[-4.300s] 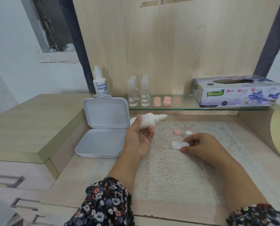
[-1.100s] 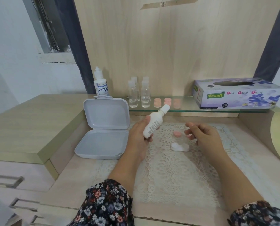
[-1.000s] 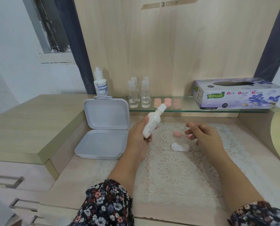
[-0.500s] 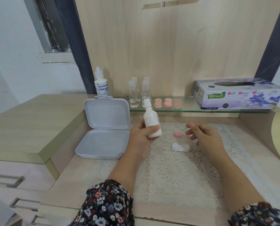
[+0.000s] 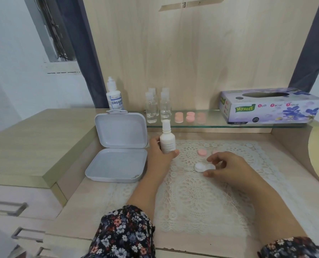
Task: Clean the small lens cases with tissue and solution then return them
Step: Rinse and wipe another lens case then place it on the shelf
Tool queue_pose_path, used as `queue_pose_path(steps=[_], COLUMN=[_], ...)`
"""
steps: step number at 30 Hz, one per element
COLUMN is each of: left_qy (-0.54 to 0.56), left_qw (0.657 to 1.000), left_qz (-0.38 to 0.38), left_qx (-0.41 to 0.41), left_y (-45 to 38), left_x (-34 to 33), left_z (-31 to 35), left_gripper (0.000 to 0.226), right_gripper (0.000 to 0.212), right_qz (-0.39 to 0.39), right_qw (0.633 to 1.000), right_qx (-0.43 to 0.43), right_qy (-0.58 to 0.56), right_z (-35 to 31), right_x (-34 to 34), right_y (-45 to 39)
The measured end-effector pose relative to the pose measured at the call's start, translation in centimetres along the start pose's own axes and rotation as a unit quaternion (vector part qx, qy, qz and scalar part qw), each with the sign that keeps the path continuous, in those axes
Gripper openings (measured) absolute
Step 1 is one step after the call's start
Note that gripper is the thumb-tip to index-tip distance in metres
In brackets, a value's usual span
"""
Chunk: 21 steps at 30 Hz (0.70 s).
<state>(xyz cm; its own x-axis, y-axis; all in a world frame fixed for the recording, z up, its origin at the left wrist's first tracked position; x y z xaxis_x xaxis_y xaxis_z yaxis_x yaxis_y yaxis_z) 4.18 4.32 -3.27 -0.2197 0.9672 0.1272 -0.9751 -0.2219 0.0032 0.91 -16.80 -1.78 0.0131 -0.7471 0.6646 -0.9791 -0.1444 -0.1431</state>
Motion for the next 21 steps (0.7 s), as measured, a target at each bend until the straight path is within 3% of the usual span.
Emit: queue_pose_path(steps=[7,17,21], left_qy=[-0.113,-0.128,-0.129], left_qw=[0.993,0.99,0.982], left_qz=[0.028,0.043,0.08], left_qx=[-0.026,-0.039,-0.108], left_y=[-0.3,0.2,1.3], left_x=[-0.3,-0.3,-0.5], left_z=[-0.4,-0.1,0.7], left_gripper=[0.06,0.068,0.05], right_gripper=[0.035,0.02,0.019], right_qz=[-0.009,0.004,0.004], right_qw=[0.999,0.999,0.999], right_qx=[0.008,0.024,0.021], right_qy=[0.049,0.048,0.045], right_z=[0.2,0.5,0.6], right_x=[0.1,-0.1,-0.1], right_y=[-0.2,-0.1,-0.2])
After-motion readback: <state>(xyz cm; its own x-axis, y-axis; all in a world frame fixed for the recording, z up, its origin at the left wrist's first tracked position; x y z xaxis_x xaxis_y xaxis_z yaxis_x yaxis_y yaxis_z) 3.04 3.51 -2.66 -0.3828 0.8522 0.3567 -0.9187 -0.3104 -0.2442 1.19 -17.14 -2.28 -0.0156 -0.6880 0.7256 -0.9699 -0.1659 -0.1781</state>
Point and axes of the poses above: each hand's wrist, its own y-axis away from the middle knuckle, its own x-axis out of the back of the hand, z = x × y, the point moved 2 cm from there along -y, towards the middle knuckle, and after that the axes turned 9 degrees about x, right-handed, at the moved point
